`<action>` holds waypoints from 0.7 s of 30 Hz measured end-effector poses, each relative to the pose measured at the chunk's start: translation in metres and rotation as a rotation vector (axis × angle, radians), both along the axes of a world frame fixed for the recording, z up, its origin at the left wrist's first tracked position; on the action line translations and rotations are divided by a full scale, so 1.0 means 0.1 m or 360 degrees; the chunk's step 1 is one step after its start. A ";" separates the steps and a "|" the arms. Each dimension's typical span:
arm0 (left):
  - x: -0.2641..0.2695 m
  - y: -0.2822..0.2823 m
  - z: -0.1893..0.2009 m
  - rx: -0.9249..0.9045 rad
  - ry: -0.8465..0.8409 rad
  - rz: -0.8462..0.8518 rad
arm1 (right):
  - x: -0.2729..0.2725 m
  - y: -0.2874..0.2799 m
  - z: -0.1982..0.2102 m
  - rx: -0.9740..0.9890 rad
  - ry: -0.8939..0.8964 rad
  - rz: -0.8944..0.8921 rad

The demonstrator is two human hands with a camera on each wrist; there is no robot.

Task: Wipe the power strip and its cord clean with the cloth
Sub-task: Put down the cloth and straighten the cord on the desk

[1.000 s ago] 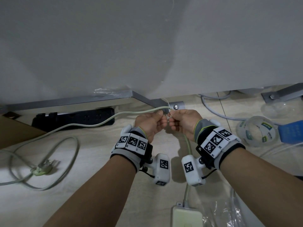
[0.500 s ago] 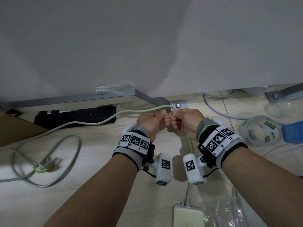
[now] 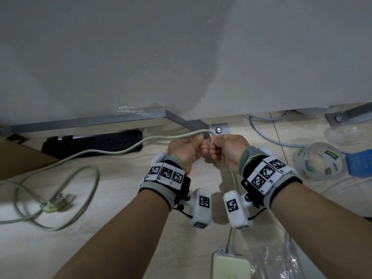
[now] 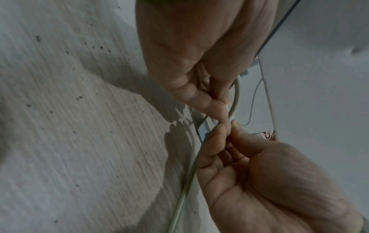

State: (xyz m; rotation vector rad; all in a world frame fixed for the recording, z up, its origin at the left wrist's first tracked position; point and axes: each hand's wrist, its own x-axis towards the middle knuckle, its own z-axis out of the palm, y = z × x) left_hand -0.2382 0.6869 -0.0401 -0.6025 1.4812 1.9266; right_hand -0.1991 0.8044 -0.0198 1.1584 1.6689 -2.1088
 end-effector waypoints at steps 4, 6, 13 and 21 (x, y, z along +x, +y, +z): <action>0.00 0.00 -0.01 0.0010 0.0012 0.0014 | 0.02 -0.01 0.01 -0.0019 0.0022 0.0012; 0.00 -0.01 -0.03 0.0008 0.0020 -0.0007 | 0.03 -0.01 0.01 -0.0026 0.0031 0.0005; 0.01 -0.02 -0.06 -0.0039 0.0074 -0.0072 | 0.02 -0.01 -0.05 -0.0025 0.0036 -0.0033; 0.04 0.03 -0.11 -0.0017 -0.0006 -0.0092 | 0.05 -0.07 -0.08 0.1194 0.0133 0.0446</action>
